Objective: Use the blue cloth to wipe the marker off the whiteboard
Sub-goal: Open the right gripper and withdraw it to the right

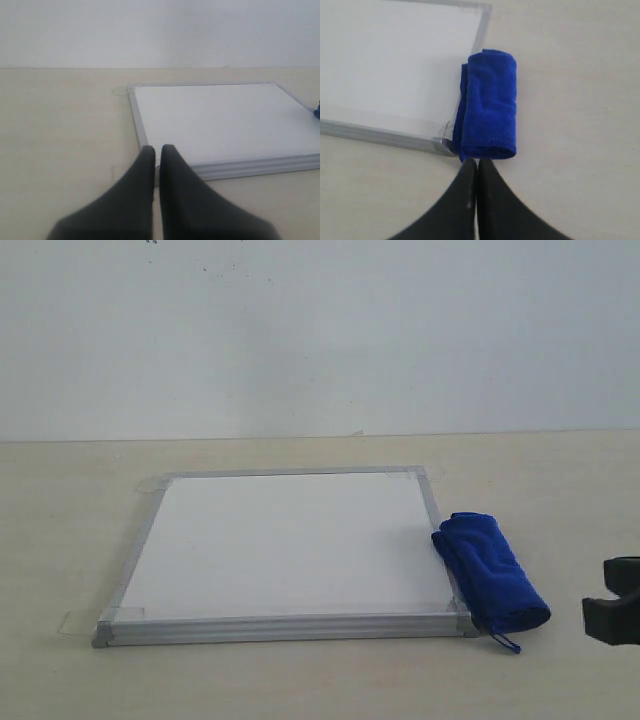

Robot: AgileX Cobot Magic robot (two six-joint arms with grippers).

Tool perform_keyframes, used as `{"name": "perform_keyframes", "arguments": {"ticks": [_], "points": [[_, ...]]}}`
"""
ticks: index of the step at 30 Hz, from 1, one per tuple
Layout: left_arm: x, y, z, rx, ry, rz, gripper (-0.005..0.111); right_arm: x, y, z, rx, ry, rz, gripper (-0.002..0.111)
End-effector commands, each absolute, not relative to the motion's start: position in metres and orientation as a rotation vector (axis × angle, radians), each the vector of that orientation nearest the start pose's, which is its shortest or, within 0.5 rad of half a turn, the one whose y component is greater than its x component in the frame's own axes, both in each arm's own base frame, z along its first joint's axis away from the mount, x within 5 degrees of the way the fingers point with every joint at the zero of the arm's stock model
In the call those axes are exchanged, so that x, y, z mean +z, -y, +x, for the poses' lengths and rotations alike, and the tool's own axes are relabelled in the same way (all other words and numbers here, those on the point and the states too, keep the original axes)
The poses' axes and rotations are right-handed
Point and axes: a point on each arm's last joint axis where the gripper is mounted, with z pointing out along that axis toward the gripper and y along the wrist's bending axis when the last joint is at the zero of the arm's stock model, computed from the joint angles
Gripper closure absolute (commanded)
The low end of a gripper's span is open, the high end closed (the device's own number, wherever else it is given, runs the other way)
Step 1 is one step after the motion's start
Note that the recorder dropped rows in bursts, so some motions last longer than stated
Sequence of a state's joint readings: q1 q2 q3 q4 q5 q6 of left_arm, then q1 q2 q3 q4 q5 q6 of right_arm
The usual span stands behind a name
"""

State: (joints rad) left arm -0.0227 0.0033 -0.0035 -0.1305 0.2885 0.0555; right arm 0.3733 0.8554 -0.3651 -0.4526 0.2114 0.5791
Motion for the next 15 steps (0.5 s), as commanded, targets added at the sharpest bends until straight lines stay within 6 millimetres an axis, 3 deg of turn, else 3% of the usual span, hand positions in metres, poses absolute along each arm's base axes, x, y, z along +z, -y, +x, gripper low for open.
{"name": "perform_keyframes", "arguments": {"ticks": [1,15], "points": [[0.188,0.005,0.055,-0.095,-1.767,-0.012,0.103,0.247,-0.044,0.138,0.209,-2.063,-0.191,0.108],[0.188,0.005,0.055,-0.095,-1.767,-0.012,0.103,0.264,-0.040,0.124,0.250,-1.942,-0.180,0.108]]}}
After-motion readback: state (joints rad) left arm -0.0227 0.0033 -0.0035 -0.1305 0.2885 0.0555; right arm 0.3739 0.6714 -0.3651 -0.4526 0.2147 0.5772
